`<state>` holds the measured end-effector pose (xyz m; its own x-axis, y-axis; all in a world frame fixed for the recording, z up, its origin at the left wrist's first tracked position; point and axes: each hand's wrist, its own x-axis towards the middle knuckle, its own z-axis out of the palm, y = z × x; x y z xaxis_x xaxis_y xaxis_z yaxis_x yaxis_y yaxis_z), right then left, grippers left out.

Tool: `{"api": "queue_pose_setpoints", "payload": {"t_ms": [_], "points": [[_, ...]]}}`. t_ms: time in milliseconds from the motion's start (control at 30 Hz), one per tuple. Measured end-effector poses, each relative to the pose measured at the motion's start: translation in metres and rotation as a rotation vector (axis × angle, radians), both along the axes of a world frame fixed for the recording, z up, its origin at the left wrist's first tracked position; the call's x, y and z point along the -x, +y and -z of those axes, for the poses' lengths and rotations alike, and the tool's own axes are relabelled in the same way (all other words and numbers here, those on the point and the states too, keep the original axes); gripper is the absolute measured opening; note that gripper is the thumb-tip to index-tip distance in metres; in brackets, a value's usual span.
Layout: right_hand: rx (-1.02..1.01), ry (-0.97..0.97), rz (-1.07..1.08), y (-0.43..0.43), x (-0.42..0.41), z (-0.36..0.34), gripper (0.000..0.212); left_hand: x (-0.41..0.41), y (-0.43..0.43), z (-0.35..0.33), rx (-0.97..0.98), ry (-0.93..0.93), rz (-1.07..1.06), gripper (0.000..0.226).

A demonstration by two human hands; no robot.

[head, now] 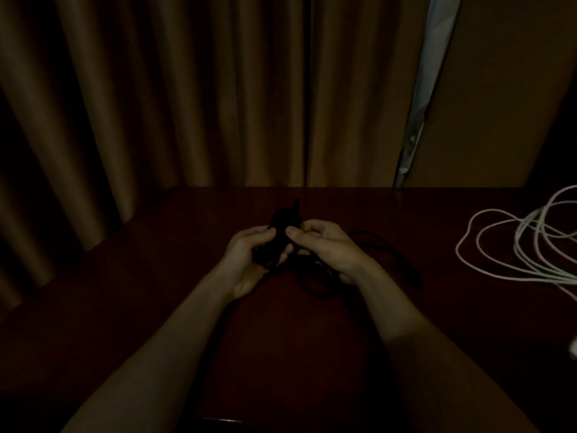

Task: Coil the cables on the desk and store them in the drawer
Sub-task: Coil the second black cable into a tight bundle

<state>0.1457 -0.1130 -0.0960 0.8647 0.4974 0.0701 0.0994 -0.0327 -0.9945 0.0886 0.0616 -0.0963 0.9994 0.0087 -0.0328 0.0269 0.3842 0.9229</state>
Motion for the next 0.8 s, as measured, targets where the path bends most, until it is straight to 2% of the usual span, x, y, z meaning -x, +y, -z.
{"api": "queue_pose_setpoints", "payload": {"t_ms": [167,267,300,400,500,633,800], "points": [[0.025,-0.031,-0.014,0.001,0.003,0.003,0.041,-0.005,0.000,0.002,-0.040,-0.016,-0.040,0.011],[0.053,-0.077,0.050,0.001,0.000,0.003,0.051,-0.008,0.000,0.007,-0.247,-0.102,-0.108,0.010],[0.063,-0.092,0.062,0.003,0.000,0.002,0.053,-0.007,-0.001,0.010,-0.361,-0.137,-0.135,0.015],[0.084,-0.112,0.104,0.007,0.001,-0.001,0.037,-0.007,-0.003,0.015,-0.655,-0.243,-0.220,0.042],[0.136,-0.130,0.130,0.009,0.002,-0.001,0.038,-0.008,-0.003,0.017,-0.809,-0.320,-0.326,0.062],[0.114,-0.137,0.114,0.009,0.001,0.002,0.037,-0.006,-0.004,0.017,-0.804,-0.344,-0.312,0.056],[0.094,-0.110,0.017,0.005,-0.001,0.002,0.027,-0.009,-0.002,0.015,-0.530,-0.250,-0.249,0.039]]}}
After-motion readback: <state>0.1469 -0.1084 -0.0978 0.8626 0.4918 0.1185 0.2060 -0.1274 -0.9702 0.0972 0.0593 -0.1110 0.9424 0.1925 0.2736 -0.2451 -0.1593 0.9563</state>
